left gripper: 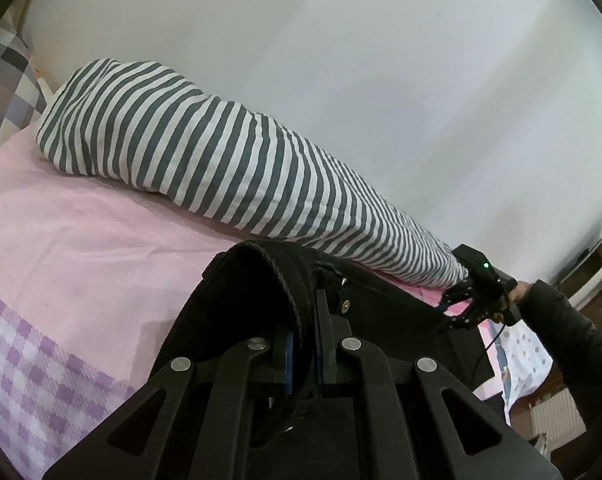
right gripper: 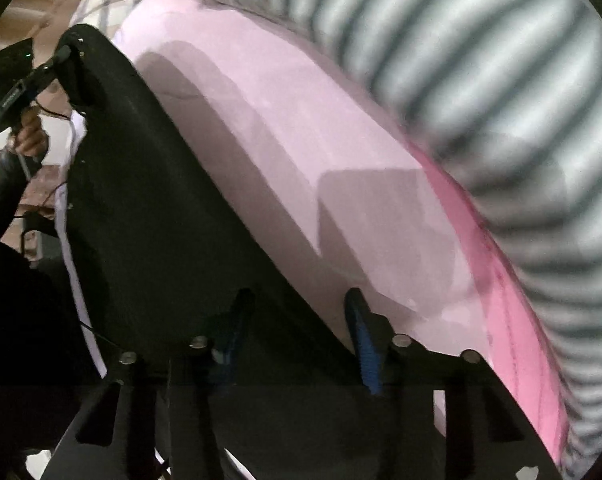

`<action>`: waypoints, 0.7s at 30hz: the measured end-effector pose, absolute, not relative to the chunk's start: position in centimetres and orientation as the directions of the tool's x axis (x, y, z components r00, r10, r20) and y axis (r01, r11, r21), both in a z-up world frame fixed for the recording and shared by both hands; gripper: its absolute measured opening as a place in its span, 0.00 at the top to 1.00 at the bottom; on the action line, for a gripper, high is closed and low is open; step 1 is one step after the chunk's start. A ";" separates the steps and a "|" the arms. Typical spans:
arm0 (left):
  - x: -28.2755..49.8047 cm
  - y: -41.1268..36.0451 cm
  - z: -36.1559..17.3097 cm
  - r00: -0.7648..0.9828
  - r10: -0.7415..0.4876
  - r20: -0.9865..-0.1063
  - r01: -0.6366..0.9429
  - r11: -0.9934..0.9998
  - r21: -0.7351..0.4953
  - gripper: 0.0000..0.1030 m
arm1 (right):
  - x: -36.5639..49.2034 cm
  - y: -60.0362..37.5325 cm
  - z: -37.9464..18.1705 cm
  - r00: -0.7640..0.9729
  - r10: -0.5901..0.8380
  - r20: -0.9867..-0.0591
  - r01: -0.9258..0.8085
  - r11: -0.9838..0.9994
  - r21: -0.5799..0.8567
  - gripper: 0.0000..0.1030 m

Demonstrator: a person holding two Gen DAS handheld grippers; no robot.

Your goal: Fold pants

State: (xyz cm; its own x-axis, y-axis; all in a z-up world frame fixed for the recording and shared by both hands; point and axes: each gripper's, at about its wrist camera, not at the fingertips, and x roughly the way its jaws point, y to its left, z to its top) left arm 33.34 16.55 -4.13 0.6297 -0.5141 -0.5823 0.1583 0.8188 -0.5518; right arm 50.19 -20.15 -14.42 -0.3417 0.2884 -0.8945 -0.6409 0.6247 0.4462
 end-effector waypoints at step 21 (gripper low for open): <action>33.5 15.4 -4.3 0.661 -0.382 -0.646 0.155 0.912 -0.380 0.93 | 41.7 -21.1 -9.6 0.152 0.029 -0.988 -0.562 0.825 -0.062 0.92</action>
